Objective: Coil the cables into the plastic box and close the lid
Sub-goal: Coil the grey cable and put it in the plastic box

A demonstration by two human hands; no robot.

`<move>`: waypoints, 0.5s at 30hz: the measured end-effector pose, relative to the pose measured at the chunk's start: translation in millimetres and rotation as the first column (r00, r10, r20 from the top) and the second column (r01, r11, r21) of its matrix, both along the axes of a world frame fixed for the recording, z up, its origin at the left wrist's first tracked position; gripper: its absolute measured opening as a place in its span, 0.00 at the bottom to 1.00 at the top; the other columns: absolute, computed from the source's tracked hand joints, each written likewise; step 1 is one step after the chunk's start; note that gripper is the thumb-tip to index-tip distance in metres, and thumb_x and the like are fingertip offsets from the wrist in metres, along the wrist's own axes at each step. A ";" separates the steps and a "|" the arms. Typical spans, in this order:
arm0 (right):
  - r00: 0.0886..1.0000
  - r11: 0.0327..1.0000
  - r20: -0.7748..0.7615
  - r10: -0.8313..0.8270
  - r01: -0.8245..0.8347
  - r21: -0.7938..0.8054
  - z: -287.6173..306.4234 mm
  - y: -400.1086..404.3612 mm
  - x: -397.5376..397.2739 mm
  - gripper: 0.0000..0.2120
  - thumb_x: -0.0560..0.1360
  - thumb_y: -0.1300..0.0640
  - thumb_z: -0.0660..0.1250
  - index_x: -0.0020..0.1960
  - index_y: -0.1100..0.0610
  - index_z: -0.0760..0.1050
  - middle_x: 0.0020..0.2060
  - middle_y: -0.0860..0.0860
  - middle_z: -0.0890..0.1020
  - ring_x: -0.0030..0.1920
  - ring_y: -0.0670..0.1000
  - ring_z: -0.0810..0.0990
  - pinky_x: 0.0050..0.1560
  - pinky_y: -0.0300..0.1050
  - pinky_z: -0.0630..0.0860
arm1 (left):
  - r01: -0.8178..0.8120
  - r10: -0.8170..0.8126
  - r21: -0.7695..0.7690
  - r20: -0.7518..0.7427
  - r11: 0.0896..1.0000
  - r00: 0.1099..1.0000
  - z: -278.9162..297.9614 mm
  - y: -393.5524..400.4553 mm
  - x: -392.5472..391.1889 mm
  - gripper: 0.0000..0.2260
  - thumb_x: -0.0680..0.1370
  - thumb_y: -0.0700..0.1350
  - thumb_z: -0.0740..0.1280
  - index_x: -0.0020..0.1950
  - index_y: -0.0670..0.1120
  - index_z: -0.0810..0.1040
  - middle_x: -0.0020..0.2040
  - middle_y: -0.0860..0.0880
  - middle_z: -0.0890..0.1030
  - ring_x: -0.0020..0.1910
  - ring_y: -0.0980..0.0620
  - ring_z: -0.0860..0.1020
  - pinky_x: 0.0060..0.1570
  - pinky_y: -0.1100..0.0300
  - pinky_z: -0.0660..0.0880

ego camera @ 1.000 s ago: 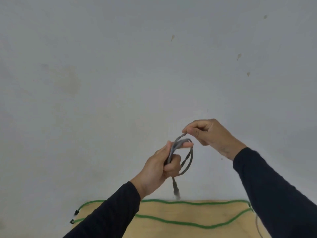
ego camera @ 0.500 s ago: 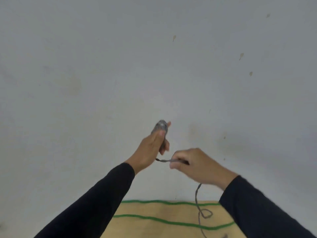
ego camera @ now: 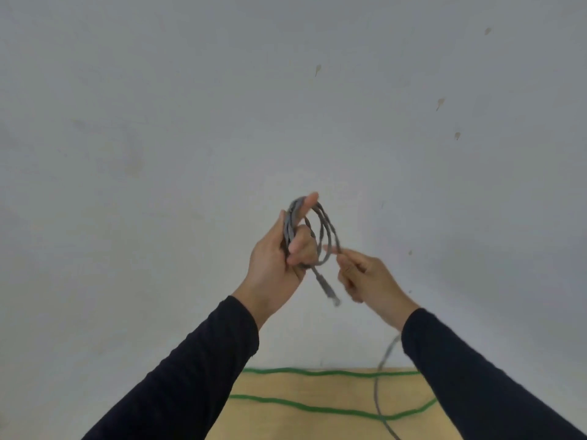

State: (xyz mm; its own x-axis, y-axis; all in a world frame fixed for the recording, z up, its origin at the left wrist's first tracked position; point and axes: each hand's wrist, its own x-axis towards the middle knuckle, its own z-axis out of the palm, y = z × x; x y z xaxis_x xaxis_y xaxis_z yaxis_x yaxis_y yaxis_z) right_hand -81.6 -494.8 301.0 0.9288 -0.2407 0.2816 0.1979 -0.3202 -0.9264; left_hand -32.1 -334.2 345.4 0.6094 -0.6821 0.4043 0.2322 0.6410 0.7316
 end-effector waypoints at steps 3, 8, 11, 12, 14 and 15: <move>0.986 0.955 -0.143 0.080 -0.117 -0.273 -22.8 28.0 -6.0 0.14 0.79 0.50 0.56 0.59 0.48 0.76 0.23 0.43 0.69 0.24 0.40 0.66 0.30 0.36 0.65 | -0.163 0.159 -0.040 -0.094 0.986 0.983 10.1 -6.0 14.0 0.19 0.83 0.50 0.47 0.67 0.48 0.71 0.24 0.53 0.67 0.23 0.57 0.62 0.31 0.65 0.63; 0.973 0.825 -0.191 0.129 -0.212 -0.524 3.1 38.1 -27.0 0.13 0.79 0.50 0.58 0.50 0.54 0.79 0.28 0.47 0.71 0.28 0.42 0.68 0.32 0.35 0.64 | -0.610 0.367 0.352 0.555 0.710 0.747 -9.9 -1.0 23.5 0.16 0.82 0.54 0.46 0.62 0.57 0.71 0.30 0.55 0.73 0.31 0.55 0.68 0.40 0.63 0.66; 0.969 0.733 -0.219 0.117 -0.233 -0.639 37.0 23.9 -32.8 0.08 0.76 0.52 0.64 0.47 0.54 0.80 0.32 0.46 0.77 0.32 0.39 0.72 0.35 0.32 0.67 | -0.617 0.172 0.422 0.717 0.665 0.676 -36.9 2.1 10.0 0.18 0.82 0.53 0.49 0.57 0.49 0.76 0.33 0.58 0.77 0.35 0.62 0.75 0.42 0.66 0.70; 0.969 0.731 -0.219 0.115 -0.232 -0.642 47.4 17.4 -33.8 0.06 0.74 0.52 0.66 0.46 0.53 0.81 0.35 0.47 0.79 0.35 0.41 0.75 0.38 0.34 0.69 | -0.584 0.118 0.451 0.716 0.675 0.689 -43.8 2.5 3.9 0.19 0.81 0.53 0.49 0.51 0.47 0.77 0.31 0.57 0.78 0.34 0.63 0.75 0.40 0.65 0.71; 0.970 0.770 -0.204 0.133 -0.231 -0.595 66.0 3.2 -35.1 0.03 0.72 0.53 0.70 0.42 0.52 0.81 0.36 0.53 0.82 0.36 0.44 0.76 0.41 0.36 0.71 | -0.482 0.019 0.515 0.669 0.708 0.743 -51.2 1.7 -7.6 0.20 0.82 0.54 0.50 0.44 0.44 0.77 0.26 0.54 0.75 0.27 0.57 0.71 0.34 0.59 0.69; 0.970 0.796 -0.193 0.149 -0.234 -0.558 74.1 -3.1 -36.3 0.03 0.70 0.54 0.71 0.40 0.52 0.82 0.37 0.55 0.83 0.37 0.44 0.77 0.41 0.36 0.72 | -0.408 -0.024 0.537 0.625 0.739 0.780 -52.3 1.0 -12.9 0.21 0.82 0.53 0.50 0.46 0.46 0.78 0.25 0.53 0.72 0.26 0.55 0.68 0.32 0.59 0.67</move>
